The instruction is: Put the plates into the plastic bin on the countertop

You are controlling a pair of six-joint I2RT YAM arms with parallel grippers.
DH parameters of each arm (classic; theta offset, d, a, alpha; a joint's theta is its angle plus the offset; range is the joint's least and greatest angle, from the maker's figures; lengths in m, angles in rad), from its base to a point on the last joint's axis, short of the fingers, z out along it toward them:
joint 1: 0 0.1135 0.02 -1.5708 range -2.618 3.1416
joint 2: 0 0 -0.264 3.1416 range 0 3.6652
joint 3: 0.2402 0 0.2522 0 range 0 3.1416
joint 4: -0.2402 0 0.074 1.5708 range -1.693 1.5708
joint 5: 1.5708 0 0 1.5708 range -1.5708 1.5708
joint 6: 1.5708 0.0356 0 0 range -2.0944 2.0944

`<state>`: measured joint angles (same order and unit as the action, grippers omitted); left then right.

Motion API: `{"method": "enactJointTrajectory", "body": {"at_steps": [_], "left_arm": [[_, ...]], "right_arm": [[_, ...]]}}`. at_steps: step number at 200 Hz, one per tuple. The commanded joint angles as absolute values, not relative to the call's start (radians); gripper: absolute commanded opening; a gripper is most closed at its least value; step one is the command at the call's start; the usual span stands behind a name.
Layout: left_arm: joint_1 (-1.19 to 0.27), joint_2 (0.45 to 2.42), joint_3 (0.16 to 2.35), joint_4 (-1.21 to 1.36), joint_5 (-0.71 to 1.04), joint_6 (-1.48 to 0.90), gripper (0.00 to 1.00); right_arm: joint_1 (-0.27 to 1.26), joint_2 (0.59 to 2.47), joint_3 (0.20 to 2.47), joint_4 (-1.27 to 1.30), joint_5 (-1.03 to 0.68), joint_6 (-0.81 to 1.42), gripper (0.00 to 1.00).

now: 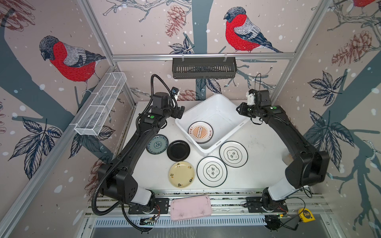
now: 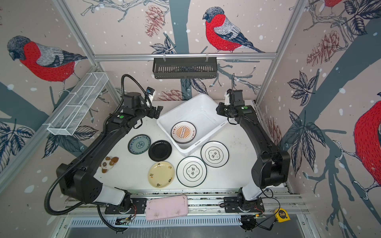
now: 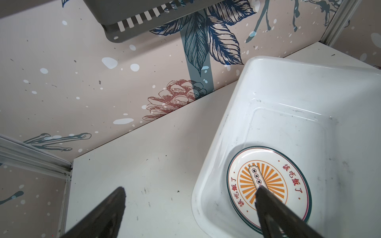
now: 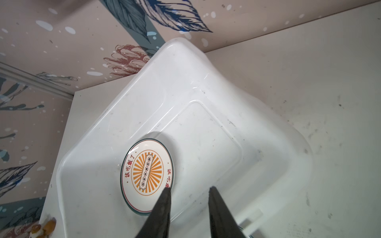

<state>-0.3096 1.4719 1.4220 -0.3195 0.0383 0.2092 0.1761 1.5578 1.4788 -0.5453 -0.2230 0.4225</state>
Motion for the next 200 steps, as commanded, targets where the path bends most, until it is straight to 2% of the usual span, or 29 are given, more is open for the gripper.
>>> {"method": "enactJointTrajectory", "body": {"at_steps": [1,87,124,141,200], "left_arm": [[-0.321,1.481,1.441,-0.27,0.067,0.216,0.97],[-0.372,1.504,1.445,-0.236,0.069,0.214,0.96],[-0.392,1.515,1.445,-0.236,0.067,0.21,0.96],[-0.4,1.52,1.448,-0.244,0.068,0.214,0.96],[-0.41,1.53,1.443,-0.243,0.063,0.206,0.96]], "right_arm": [[0.146,1.484,1.395,-0.508,-0.171,0.467,0.33],[0.063,1.086,0.955,-0.459,-0.106,0.476,0.39],[-0.06,0.974,0.754,-0.442,-0.339,0.523,0.35],[-0.087,0.961,0.684,-0.425,-0.412,0.551,0.36],[-0.113,0.999,0.583,-0.408,-0.502,0.566,0.38]]}}
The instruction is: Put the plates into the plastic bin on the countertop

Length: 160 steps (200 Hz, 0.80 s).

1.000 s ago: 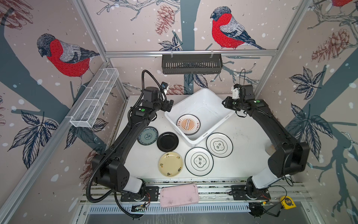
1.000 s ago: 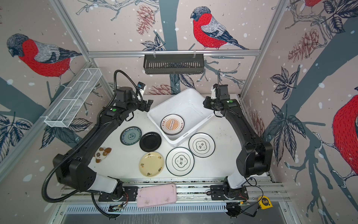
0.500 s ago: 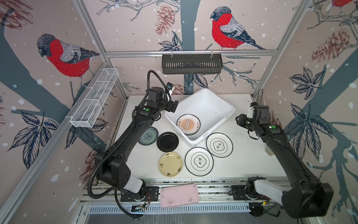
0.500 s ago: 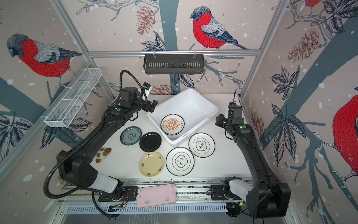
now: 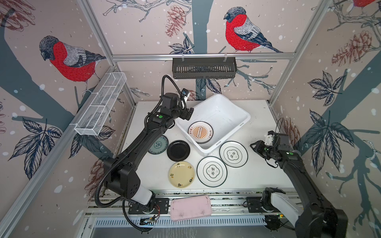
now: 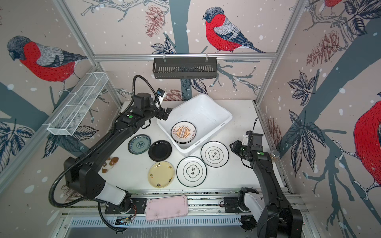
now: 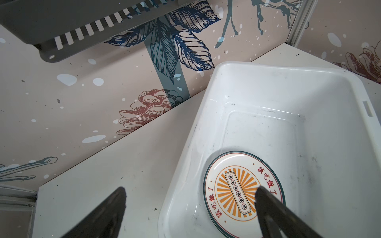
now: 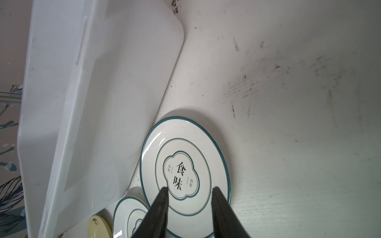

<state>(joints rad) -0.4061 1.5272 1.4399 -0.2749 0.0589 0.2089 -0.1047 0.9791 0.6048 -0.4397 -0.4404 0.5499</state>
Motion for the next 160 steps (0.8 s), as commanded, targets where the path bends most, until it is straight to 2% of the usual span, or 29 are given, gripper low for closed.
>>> {"method": "enactJointTrajectory", "body": {"at_steps": [1,160], "left_arm": [[-0.41,1.53,1.442,-0.243,0.063,0.206,0.96],[-0.422,1.527,1.431,-0.252,0.129,0.184,0.96]], "right_arm": [[-0.115,1.004,0.583,-0.41,-0.502,0.567,0.38],[-0.131,1.114,0.433,-0.346,-0.504,0.644,0.36]]}}
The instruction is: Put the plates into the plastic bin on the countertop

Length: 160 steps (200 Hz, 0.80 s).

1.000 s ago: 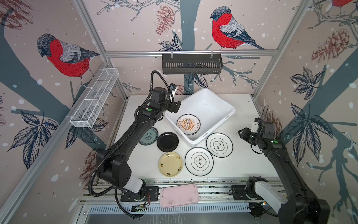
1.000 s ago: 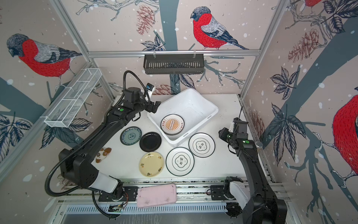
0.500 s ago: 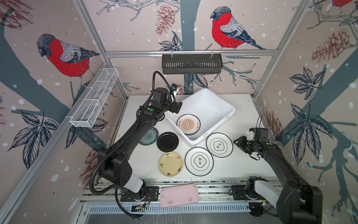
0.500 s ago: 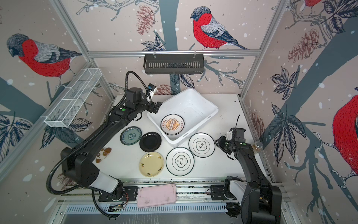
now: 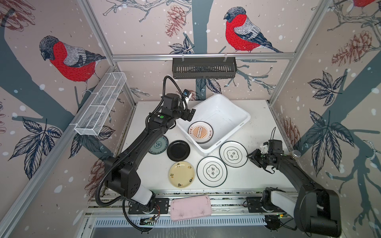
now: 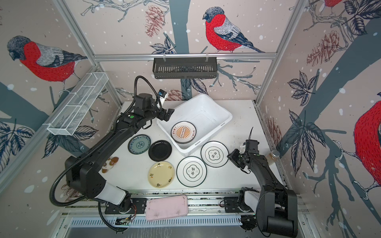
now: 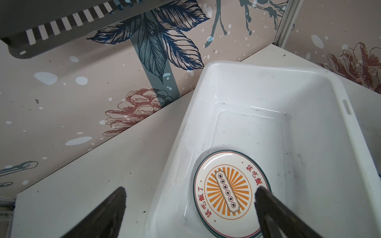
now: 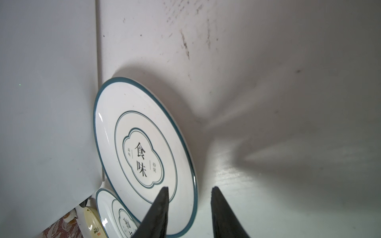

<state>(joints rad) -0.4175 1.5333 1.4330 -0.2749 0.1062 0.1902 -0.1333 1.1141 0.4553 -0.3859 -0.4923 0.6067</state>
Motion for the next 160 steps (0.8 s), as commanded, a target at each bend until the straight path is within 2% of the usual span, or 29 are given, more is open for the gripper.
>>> {"method": "enactJointTrajectory", "body": {"at_steps": [1,160], "left_arm": [[-0.422,1.527,1.43,-0.252,0.129,0.184,0.96],[-0.436,1.532,1.433,-0.246,0.121,0.181,0.96]], "right_arm": [[-0.131,1.114,0.432,-0.344,-0.504,0.644,0.36],[-0.129,1.15,0.313,-0.108,-0.582,0.729,0.29]]}}
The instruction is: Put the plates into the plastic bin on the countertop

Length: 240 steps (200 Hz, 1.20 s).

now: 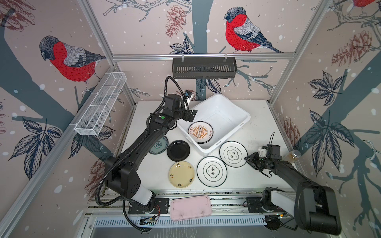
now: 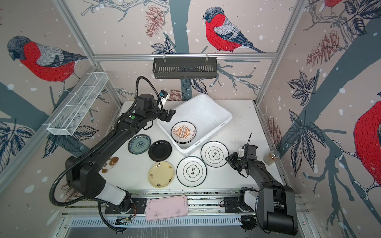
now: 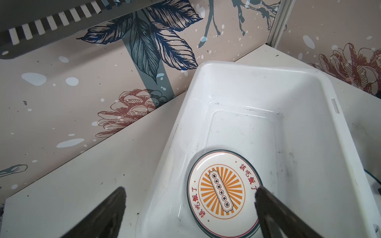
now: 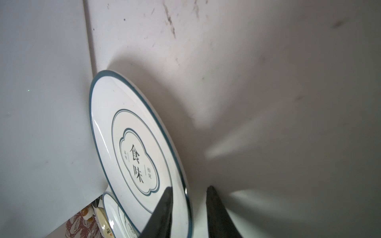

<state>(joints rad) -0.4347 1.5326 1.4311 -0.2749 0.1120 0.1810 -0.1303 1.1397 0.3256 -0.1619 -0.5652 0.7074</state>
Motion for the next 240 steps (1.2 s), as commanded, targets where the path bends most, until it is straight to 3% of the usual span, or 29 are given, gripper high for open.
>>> {"method": "enactJointTrajectory", "body": {"at_steps": [1,99,240], "left_arm": [[-0.436,1.532,1.433,-0.247,0.121,0.182,0.96],[-0.437,1.524,1.416,-0.247,0.118,0.175,0.96],[-0.442,1.542,1.434,-0.247,0.122,0.174,0.96]], "right_arm": [[-0.129,1.149,0.312,-0.106,-0.582,0.73,0.29],[-0.131,1.154,0.266,-0.02,-0.602,0.771,0.24],[-0.153,1.092,0.242,-0.019,-0.631,0.77,0.06]]}}
